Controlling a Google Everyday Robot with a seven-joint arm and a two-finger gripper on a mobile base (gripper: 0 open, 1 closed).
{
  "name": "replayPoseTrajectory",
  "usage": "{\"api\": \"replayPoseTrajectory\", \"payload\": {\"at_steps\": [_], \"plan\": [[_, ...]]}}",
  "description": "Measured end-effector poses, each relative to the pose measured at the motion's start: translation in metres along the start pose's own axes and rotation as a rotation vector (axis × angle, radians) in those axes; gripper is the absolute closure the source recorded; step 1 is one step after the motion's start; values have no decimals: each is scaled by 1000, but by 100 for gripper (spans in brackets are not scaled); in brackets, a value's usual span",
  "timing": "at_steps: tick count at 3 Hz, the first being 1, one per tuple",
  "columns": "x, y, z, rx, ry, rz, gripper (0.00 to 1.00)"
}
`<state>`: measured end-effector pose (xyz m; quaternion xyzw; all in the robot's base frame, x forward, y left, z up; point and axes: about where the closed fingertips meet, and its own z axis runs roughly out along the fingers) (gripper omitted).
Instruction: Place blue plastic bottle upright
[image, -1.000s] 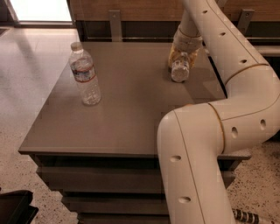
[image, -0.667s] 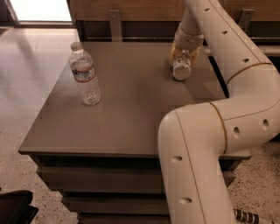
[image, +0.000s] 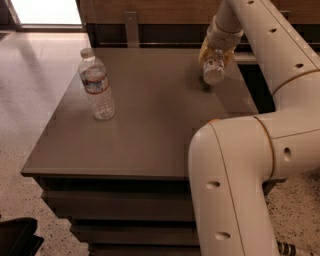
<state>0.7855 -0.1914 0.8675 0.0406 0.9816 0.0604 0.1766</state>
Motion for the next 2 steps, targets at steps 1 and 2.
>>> {"api": "replayPoseTrajectory", "payload": {"at_steps": [1, 2], "plan": [[-9, 2, -24, -38, -63, -63, 100], [-18, 3, -51, -89, -138, -132, 100]]}}
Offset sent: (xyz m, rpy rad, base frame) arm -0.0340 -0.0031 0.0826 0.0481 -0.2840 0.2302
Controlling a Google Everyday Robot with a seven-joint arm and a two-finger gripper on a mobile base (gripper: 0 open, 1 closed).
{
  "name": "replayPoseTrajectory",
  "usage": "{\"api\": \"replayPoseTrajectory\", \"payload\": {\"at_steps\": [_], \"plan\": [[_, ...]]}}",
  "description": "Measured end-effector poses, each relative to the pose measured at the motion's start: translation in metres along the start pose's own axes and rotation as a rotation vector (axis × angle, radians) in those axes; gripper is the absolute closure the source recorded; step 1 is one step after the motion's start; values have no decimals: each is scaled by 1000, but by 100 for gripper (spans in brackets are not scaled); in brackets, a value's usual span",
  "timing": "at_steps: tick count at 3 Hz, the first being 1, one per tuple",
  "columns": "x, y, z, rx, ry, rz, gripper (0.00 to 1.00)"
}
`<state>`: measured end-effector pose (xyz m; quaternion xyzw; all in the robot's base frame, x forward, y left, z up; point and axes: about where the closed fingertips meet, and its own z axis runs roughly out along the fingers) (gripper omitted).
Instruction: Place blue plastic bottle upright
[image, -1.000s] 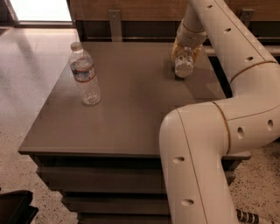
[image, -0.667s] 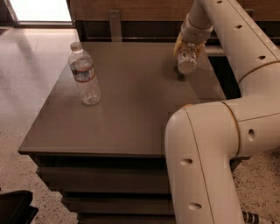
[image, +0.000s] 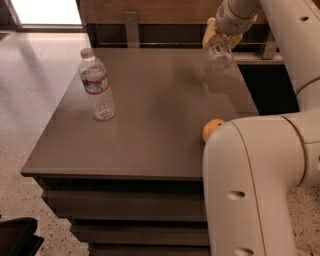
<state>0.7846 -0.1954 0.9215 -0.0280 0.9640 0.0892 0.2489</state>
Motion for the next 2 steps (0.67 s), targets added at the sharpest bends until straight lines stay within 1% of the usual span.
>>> {"api": "replayPoseTrajectory", "payload": {"at_steps": [1, 2], "plan": [[-8, 4, -24, -81, -78, -89, 100], [-9, 9, -36, -194, -156, -193, 100]]}}
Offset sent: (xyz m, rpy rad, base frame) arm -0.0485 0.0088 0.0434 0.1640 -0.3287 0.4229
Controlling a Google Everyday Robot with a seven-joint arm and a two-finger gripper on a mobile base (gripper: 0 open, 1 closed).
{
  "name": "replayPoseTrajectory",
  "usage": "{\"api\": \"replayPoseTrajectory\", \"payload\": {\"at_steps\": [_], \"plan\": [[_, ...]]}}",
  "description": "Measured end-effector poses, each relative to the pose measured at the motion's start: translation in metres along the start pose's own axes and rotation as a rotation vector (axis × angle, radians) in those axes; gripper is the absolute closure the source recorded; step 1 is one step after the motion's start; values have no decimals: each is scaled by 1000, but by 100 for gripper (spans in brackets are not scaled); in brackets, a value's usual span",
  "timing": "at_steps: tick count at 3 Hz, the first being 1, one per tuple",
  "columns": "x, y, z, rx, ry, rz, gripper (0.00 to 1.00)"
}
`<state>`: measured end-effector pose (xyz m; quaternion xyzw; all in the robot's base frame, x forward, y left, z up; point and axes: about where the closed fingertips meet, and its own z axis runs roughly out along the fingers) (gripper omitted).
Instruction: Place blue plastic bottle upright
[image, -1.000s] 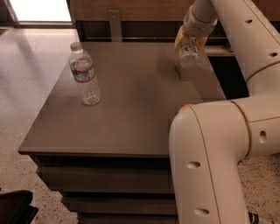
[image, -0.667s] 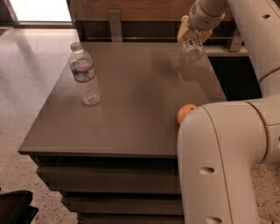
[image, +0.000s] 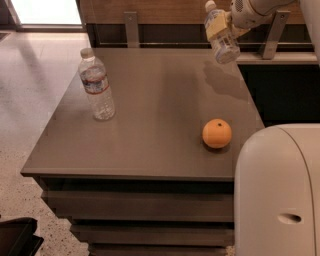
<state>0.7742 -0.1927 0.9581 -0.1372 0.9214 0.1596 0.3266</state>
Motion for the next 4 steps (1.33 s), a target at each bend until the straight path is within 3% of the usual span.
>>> {"api": "replayPoseTrajectory", "payload": {"at_steps": [2, 4], "plan": [[-2, 11, -14, -195, -141, -182, 100], [-10, 23, -33, -308, -262, -317, 100]]}}
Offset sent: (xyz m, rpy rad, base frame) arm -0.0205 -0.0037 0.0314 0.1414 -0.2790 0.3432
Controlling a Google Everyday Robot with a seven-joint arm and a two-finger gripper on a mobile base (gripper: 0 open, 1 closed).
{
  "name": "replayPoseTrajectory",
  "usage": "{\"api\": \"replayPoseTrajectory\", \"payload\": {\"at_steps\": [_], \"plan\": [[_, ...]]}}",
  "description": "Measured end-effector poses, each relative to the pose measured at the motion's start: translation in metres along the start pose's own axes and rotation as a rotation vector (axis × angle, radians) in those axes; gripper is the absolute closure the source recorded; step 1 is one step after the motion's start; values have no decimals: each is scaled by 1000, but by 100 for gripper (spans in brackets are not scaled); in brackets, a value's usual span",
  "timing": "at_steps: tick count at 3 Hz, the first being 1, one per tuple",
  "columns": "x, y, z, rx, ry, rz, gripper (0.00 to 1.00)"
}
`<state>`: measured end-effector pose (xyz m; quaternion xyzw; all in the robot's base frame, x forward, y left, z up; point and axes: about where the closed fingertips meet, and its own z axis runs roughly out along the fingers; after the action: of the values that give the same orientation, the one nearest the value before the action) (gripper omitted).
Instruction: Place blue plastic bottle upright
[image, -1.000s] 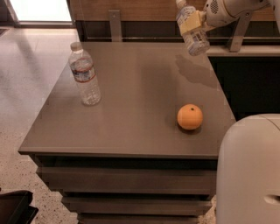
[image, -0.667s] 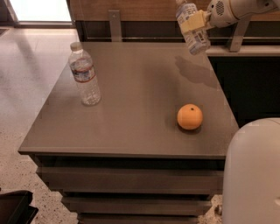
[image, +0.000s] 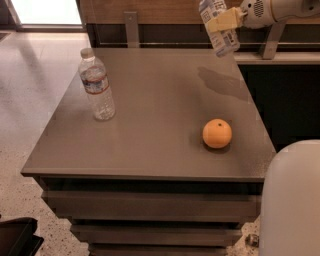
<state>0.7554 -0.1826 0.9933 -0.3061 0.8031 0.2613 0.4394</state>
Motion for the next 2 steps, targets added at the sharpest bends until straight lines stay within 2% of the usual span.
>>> {"api": "replayPoseTrajectory", "payload": {"at_steps": [1, 2], "plan": [[-4, 6, -2, -54, -44, -50, 100], [0, 12, -1, -139, -85, -69, 100]]}}
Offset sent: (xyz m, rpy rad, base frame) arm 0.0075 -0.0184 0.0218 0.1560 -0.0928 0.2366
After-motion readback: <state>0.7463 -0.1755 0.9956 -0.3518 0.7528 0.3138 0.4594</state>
